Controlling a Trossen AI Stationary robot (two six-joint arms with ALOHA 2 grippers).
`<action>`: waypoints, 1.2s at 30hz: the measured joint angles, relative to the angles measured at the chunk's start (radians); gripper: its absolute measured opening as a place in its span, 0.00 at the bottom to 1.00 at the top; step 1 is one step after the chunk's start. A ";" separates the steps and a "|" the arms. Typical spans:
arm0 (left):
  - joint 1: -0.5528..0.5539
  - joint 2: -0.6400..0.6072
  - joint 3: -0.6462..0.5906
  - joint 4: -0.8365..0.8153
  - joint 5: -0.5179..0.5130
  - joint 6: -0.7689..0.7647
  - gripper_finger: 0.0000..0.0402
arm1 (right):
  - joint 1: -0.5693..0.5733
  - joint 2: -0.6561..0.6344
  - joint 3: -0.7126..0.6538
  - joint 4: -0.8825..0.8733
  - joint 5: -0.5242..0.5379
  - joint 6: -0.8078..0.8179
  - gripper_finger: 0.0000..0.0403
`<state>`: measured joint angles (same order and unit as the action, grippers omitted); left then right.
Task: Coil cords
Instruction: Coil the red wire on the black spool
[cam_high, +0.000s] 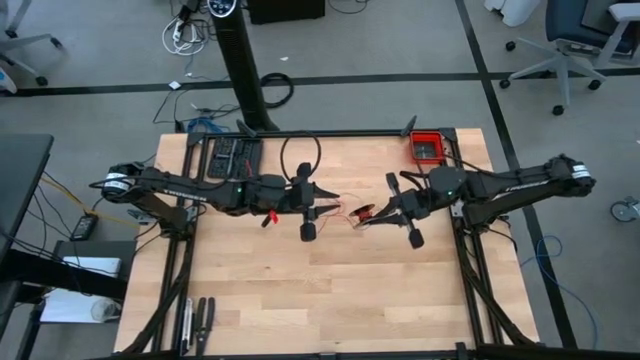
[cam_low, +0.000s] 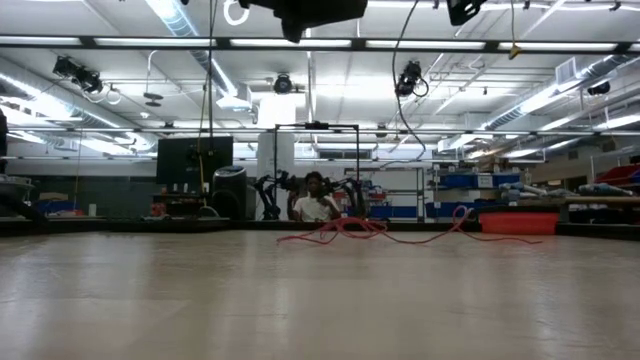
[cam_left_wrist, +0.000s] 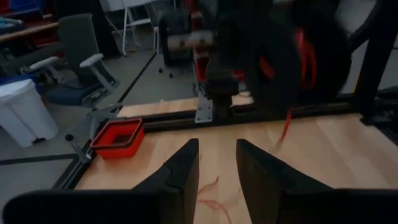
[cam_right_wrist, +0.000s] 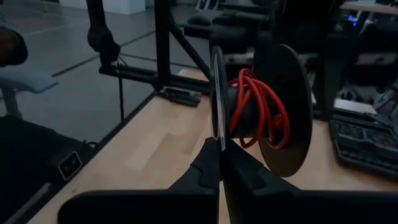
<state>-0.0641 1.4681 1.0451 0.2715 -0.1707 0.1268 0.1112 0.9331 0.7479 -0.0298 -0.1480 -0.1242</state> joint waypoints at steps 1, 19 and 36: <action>-0.002 0.000 0.000 0.004 0.000 0.000 0.28 | 0.000 0.013 0.000 0.002 0.005 -0.001 0.00; -0.004 0.000 0.000 -0.025 -0.031 -0.007 0.28 | -0.009 0.091 0.000 0.092 0.076 -0.082 0.00; -0.018 0.001 0.000 0.029 -0.018 0.025 0.28 | -0.035 0.098 0.000 0.120 0.101 -0.113 0.00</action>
<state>-0.0824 1.4689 1.0451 0.3007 -0.1892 0.1518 0.0762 1.0307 0.7479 0.0902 -0.0467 -0.2376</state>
